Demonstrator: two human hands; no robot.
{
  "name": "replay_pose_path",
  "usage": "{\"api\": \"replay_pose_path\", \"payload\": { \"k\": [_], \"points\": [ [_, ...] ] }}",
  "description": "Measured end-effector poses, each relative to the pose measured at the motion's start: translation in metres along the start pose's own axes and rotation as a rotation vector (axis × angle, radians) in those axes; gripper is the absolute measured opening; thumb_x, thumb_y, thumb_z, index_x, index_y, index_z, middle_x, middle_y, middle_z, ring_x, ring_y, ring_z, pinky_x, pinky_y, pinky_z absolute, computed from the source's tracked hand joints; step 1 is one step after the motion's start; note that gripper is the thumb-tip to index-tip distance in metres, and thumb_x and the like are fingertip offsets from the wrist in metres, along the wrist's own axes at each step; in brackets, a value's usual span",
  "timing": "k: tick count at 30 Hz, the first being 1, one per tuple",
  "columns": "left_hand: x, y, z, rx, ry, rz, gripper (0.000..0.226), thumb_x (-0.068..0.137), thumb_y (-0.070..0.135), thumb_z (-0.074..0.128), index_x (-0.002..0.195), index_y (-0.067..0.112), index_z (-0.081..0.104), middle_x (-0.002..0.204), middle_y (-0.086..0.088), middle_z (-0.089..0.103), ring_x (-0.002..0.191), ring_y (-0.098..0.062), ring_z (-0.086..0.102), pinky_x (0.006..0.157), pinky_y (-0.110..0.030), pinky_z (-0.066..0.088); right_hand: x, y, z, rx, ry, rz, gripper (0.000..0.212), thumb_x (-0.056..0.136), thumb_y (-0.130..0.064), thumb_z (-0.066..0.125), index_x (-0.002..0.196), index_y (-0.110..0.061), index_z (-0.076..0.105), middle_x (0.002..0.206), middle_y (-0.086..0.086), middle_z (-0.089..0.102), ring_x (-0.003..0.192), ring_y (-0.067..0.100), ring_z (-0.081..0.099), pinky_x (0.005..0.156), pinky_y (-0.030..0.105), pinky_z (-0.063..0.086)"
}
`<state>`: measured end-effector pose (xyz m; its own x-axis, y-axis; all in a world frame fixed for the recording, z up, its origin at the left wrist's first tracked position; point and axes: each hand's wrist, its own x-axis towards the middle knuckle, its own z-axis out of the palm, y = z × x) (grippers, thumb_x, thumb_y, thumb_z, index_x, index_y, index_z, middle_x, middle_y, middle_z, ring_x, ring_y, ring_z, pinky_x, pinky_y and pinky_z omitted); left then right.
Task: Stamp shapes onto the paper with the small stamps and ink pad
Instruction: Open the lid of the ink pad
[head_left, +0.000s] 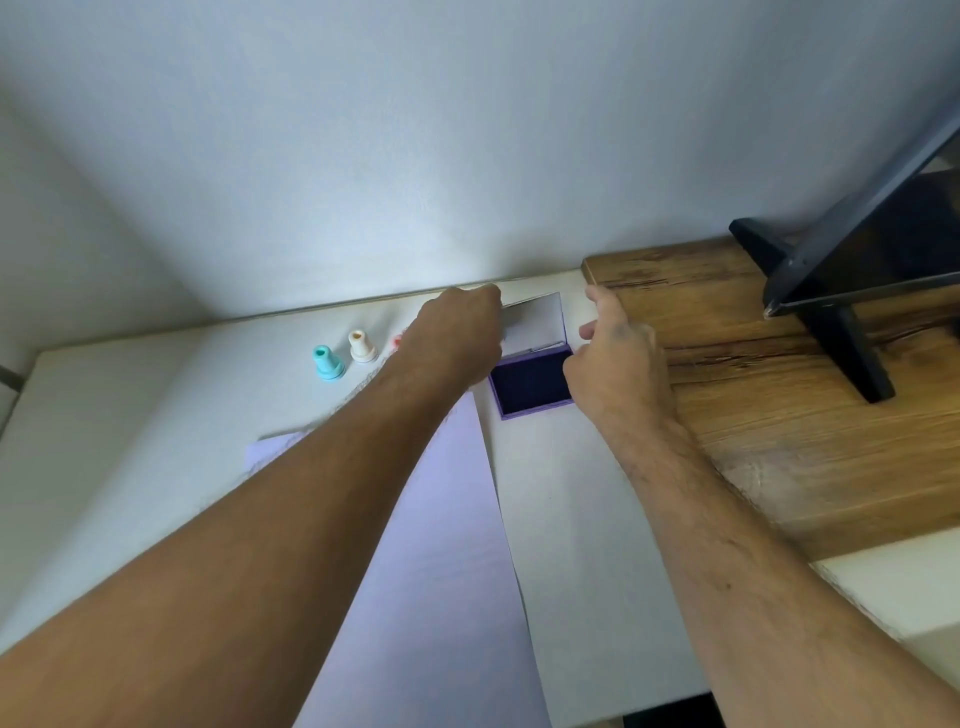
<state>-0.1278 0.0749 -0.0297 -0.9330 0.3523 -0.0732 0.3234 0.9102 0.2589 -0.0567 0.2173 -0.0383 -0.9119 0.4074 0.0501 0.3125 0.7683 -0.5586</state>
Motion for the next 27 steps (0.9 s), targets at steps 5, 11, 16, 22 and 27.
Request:
{"api": "replay_pose_path", "payload": {
  "k": [5, 11, 16, 22, 27],
  "points": [
    [0.017, 0.0, 0.005, 0.008, -0.011, 0.012, 0.025, 0.086, 0.012, 0.059, 0.11, 0.015, 0.066, 0.1, -0.012, 0.066, 0.091, -0.035, 0.064, 0.072, -0.036, 0.054, -0.001, 0.002, 0.002, -0.027, -0.028, 0.137, 0.053, 0.086, -0.005, 0.058, 0.136, -0.019, 0.045, 0.113, 0.008, 0.065, 0.097, 0.027, 0.063, 0.076, 0.042, 0.059],
    [0.021, -0.001, 0.015, 0.02, 0.021, 0.048, 0.036, 0.081, 0.001, 0.059, 0.114, 0.013, 0.067, 0.108, -0.011, 0.07, 0.098, -0.033, 0.065, 0.079, -0.04, 0.056, -0.002, 0.002, 0.003, 0.044, 0.017, 0.193, 0.046, 0.086, -0.005, 0.057, 0.129, -0.021, 0.053, 0.113, 0.008, 0.066, 0.093, 0.026, 0.064, 0.072, 0.041, 0.06],
    [0.022, -0.005, 0.016, 0.036, 0.024, 0.071, 0.039, 0.087, 0.002, 0.059, 0.124, 0.013, 0.065, 0.117, -0.012, 0.061, 0.105, -0.032, 0.062, 0.087, -0.039, 0.053, 0.0, 0.003, 0.0, 0.116, 0.025, 0.242, 0.043, 0.088, -0.002, 0.055, 0.127, -0.019, 0.054, 0.123, 0.006, 0.061, 0.087, 0.016, 0.054, 0.069, 0.036, 0.06],
    [0.017, -0.003, 0.013, 0.073, 0.004, 0.072, 0.031, 0.08, -0.003, 0.055, 0.107, 0.009, 0.065, 0.101, -0.011, 0.068, 0.081, -0.029, 0.056, 0.065, -0.035, 0.045, -0.001, 0.003, -0.001, 0.15, 0.026, 0.26, 0.043, 0.086, -0.001, 0.056, 0.124, -0.021, 0.055, 0.119, 0.005, 0.062, 0.086, 0.017, 0.057, 0.066, 0.035, 0.059],
    [0.011, 0.0, 0.015, 0.063, 0.016, 0.082, 0.043, 0.077, -0.005, 0.054, 0.114, 0.014, 0.068, 0.108, -0.01, 0.068, 0.097, -0.033, 0.064, 0.08, -0.04, 0.056, 0.001, 0.003, -0.001, 0.135, 0.006, 0.247, 0.041, 0.085, 0.0, 0.056, 0.121, -0.02, 0.057, 0.116, 0.006, 0.062, 0.084, 0.019, 0.058, 0.054, 0.026, 0.047]
  ]
}}
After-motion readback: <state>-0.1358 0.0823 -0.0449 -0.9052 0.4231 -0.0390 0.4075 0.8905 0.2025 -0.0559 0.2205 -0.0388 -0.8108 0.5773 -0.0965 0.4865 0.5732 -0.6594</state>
